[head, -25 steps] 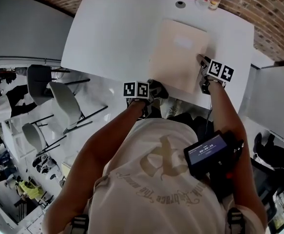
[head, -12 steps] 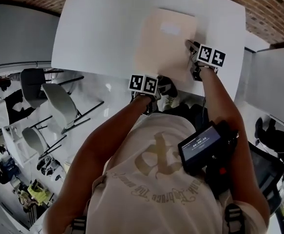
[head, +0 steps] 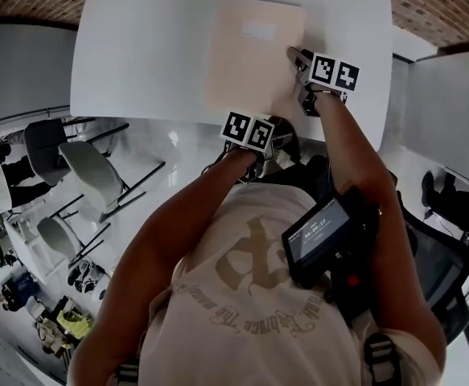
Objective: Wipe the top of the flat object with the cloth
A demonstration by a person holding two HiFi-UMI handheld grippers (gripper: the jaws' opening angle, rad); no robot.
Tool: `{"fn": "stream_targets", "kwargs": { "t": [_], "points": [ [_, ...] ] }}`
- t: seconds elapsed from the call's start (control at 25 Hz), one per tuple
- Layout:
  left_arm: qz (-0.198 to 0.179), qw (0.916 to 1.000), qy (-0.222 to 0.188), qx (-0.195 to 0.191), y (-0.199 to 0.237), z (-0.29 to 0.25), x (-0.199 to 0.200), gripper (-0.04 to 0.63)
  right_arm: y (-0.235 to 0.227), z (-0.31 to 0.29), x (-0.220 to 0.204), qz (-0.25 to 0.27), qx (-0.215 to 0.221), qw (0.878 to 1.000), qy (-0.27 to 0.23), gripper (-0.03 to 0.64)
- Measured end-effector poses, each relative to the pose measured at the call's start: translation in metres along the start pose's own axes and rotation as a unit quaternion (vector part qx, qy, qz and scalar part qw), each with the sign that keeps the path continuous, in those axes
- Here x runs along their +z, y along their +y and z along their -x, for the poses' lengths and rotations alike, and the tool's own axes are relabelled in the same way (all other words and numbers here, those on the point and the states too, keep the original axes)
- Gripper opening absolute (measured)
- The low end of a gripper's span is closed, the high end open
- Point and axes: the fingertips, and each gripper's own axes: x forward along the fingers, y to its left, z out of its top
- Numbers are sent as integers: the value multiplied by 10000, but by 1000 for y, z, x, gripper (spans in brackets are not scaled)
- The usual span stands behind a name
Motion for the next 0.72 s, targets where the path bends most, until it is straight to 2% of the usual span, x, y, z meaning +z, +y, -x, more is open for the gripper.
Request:
{"fn": "stream_targets", "kwargs": {
  "t": [0.2, 0.44, 0.6, 0.72],
  "points": [
    [-428, 9982, 329, -248, -21, -13, -7, 107, 1, 2, -1, -3, 80, 10000, -52, 206],
    [-441, 9960, 373, -682, -43, -10, -13, 107, -4, 2, 1, 29, 82, 9999, -49, 218],
    [-648, 9932, 242, -938, -59, 11, -13, 107, -1, 7, 6, 184, 20, 9998, -79, 216],
    [-928, 9913, -80, -931, -62, 33, -8, 107, 9, 15, 10, 318, 46, 9993, -175, 216]
  ]
}}
